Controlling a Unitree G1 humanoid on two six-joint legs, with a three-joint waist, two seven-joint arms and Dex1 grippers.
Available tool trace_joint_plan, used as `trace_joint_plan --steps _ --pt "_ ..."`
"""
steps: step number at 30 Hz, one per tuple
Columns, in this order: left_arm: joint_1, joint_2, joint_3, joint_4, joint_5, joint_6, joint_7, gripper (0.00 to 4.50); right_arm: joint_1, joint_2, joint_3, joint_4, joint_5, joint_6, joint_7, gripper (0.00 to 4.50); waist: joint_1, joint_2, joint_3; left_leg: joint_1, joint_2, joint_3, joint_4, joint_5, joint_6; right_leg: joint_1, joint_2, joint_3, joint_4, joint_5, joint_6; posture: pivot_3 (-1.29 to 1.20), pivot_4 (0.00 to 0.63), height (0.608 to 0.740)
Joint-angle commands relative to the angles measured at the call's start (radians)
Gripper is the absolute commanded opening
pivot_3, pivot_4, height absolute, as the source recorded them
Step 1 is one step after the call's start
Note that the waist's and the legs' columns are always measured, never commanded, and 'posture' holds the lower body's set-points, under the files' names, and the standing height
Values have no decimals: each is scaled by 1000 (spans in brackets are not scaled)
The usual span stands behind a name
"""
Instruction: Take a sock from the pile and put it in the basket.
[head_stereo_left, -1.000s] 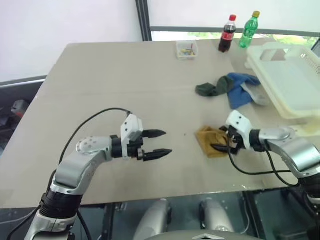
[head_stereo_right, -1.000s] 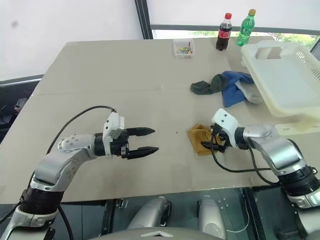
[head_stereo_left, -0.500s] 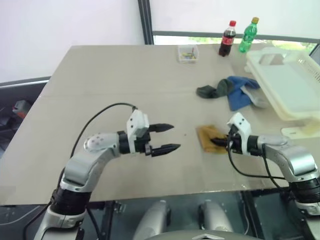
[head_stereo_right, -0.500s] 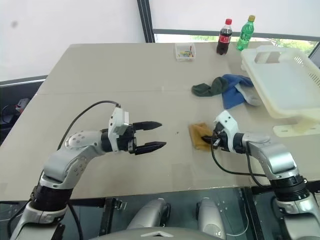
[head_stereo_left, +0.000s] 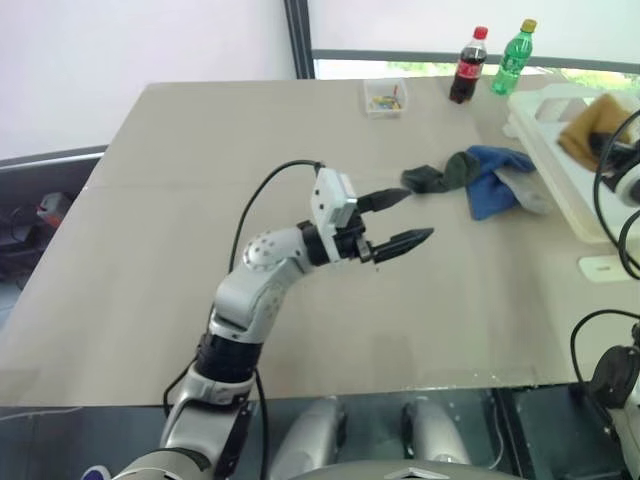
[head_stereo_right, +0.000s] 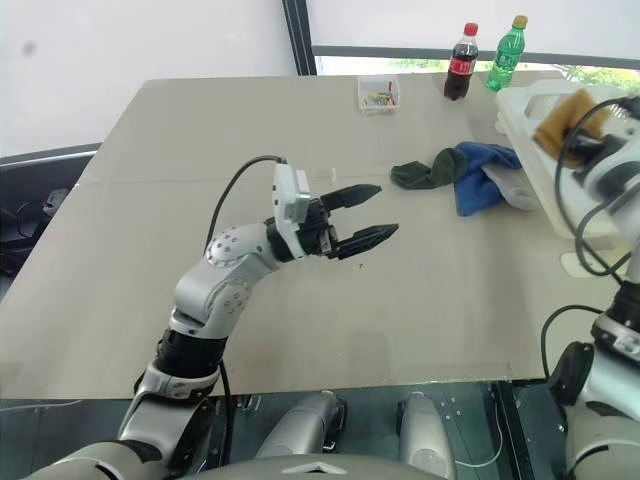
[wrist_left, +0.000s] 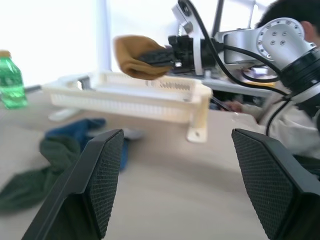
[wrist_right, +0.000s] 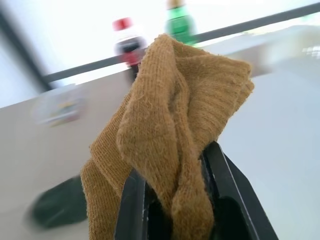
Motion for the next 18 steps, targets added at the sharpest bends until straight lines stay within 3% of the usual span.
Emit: trace_joint_plan --steps 1,7,8,10,11,14,15,18 --pt "-21 -38 -2 22 60 -83 66 3699 -102 -41 -1 270 -71 -150 -45 30 -10 0 0 1 0 1 0 0 0 0 0 1 0 0 0 0 150 740" --pt "8 -77 -5 18 86 -100 123 3699 -273 -68 86 747 -160 -393 63 30 -30 0 0 2 1 7 0 -1 2 -2 1 8 2 0 0 0 150 740" --pt "13 -82 -4 12 87 -105 130 3699 -288 -69 90 798 -165 -412 71 830 -30 0 0 2 1 9 0 -1 2 -2 1 9 2 0 0 0 150 740" --pt "24 -88 1 -3 77 -104 136 3699 -317 -76 95 897 -170 -451 89 1263 -27 0 0 2 1 10 0 -1 3 -3 1 10 2 0 0 0 150 740" --pt "28 -88 2 -9 72 -103 136 3699 -326 -81 98 930 -175 -470 87 1785 -27 0 0 2 1 10 0 -2 3 -3 1 11 2 0 0 0 150 740" --pt "42 -76 3 -18 59 -98 119 3699 -341 -92 109 976 -182 -503 109 2763 -23 0 0 1 1 10 0 -2 3 -3 1 11 1 0 0 0 150 740" --pt "45 -71 4 -19 56 -96 114 3699 -344 -95 114 984 -186 -507 112 3395 -21 0 0 1 1 10 0 -2 3 -3 1 11 1 0 0 0 150 740" --pt "50 -58 10 -17 47 -92 105 3699 -334 -109 140 982 -209 -507 104 4438 -22 0 0 1 1 10 1 -2 4 -2 1 11 1 0 0 0 150 740"
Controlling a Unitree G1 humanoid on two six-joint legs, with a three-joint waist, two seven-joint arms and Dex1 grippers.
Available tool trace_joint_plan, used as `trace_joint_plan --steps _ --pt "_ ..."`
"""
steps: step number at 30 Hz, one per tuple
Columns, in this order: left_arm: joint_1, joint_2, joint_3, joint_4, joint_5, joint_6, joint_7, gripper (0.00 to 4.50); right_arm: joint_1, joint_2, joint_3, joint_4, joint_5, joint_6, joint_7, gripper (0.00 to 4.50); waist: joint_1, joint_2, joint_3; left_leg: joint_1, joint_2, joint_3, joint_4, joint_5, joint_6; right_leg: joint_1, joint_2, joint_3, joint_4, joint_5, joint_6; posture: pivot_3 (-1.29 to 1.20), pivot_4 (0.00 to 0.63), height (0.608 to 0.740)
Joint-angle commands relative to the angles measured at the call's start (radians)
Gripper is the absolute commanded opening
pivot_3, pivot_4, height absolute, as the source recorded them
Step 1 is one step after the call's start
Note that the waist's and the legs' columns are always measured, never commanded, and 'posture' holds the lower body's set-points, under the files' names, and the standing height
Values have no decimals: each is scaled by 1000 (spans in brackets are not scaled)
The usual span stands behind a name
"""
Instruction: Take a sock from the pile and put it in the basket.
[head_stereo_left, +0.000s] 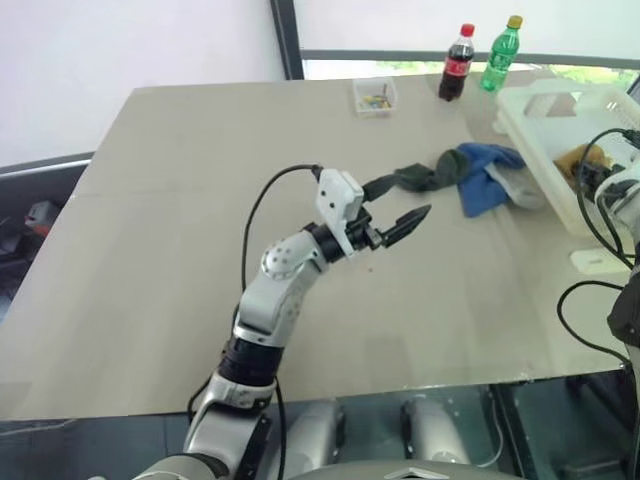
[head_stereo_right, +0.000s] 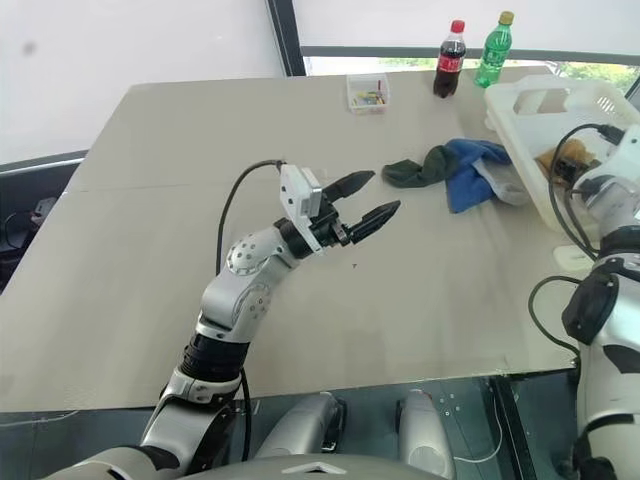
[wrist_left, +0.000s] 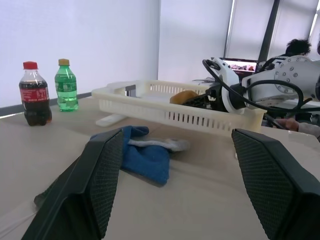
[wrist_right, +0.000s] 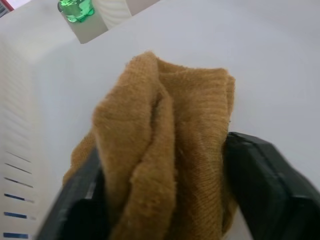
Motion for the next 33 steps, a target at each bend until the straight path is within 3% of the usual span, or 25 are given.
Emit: trace_joint_plan --steps 1,4,9,12,18,22,26,33 --pt "6 13 10 -45 -22 -4 -18 3699 -4 -43 30 -33 -27 -10 5 4438 0 0 0 0 0 0 0 0 0 0 0 0 0 0 0 0 150 740" --pt "19 46 9 -64 -43 40 -40 3699 64 -66 74 -205 -46 50 21 4438 2 0 0 0 0 0 0 0 0 -1 0 0 0 0 0 0 150 740" --pt "52 137 2 -110 -74 173 -68 3699 417 -83 90 -873 -7 245 83 4438 3 1 0 -3 0 -3 0 0 1 -2 0 -1 0 0 0 0 150 740" --pt "73 168 29 -97 -84 112 -125 3699 605 -49 15 -1208 77 328 104 4438 0 1 0 -2 0 -2 2 0 1 -2 0 0 1 0 0 0 150 740" --pt "155 321 109 -97 -99 91 -219 3699 958 -66 14 -1708 185 346 258 4438 -3 2 -1 2 2 -2 1 0 0 -1 3 1 3 0 1 0 150 740" --pt "270 449 216 -115 -133 98 -286 3699 1129 -45 13 -1857 246 338 332 4438 -1 2 -1 2 2 -1 2 0 0 0 2 2 2 1 2 0 150 740" --pt "378 559 345 -134 -176 117 -326 3699 1275 -49 18 -1870 218 268 399 4438 9 1 0 3 1 -3 2 -1 0 2 1 0 1 1 2 0 150 740" --pt "503 633 467 -185 -204 139 -321 3699 1334 -45 31 -1834 235 212 468 4438 11 1 0 5 2 -3 1 -1 1 4 0 0 1 1 2 0 150 740"
